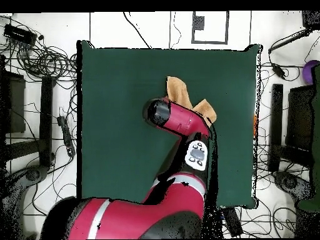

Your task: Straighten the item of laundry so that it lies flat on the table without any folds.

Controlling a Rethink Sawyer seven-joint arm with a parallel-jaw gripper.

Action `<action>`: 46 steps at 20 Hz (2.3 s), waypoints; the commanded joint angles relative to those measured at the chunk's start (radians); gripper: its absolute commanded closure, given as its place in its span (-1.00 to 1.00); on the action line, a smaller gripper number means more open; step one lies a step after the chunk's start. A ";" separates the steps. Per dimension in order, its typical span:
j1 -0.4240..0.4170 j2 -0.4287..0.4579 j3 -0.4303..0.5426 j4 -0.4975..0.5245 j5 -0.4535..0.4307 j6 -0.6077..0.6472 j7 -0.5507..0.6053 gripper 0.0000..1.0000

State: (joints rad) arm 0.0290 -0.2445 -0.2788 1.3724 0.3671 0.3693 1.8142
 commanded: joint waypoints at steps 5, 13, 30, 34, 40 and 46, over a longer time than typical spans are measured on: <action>0.161 -0.005 0.062 0.215 0.117 0.149 0.409 1.00; 0.186 -0.017 0.044 0.211 0.127 0.180 0.434 1.00; 0.178 0.054 0.118 0.220 0.199 -0.052 0.466 -1.00; 0.169 0.059 0.071 0.162 0.176 0.055 0.433 -1.00; 0.144 -0.021 0.005 0.099 0.116 0.283 0.389 -1.00; 0.101 -0.117 -0.071 -0.071 0.047 0.571 0.369 -1.00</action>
State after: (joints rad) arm 0.1667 -0.3100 -0.3141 1.4253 0.4616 0.6457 1.9961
